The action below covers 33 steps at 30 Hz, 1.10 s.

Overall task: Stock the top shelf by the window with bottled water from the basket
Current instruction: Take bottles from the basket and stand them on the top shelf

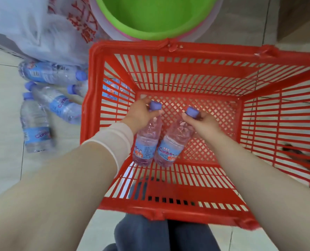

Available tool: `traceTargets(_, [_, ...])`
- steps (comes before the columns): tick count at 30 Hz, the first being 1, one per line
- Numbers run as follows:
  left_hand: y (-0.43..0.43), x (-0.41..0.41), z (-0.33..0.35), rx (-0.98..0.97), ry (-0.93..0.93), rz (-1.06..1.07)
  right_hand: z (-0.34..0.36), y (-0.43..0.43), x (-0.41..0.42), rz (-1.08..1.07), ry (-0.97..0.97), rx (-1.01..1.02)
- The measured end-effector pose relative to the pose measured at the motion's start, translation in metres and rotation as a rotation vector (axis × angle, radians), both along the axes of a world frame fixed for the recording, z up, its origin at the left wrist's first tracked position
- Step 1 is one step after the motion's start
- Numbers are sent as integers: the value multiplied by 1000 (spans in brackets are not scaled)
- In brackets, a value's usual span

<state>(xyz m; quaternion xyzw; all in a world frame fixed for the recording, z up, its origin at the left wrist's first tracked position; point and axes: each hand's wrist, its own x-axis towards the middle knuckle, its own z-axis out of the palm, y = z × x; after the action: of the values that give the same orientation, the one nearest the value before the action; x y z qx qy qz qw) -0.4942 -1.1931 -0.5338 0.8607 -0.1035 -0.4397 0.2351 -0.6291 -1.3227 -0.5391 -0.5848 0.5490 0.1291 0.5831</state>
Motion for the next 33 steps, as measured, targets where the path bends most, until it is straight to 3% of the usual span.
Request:
traceTargets(5, [26,-35,59,-172,-171,97,61,15,-23,197,-107,-427])
traceTargets(10, [43,-58,138,-262,-239,171,143,12,-38,264,-168,-600])
traceTargets(20, [68,-107,409,-391,-429,160,400,1,-81,5,-165,-645])
traceTargets(27, [96,-140,588,-545,-569,231,587,11,-106,-23,-329,-670])
traceTargets(33, [126,-157,692,-681,-718,147,694,48,-121,-120,-467,-674])
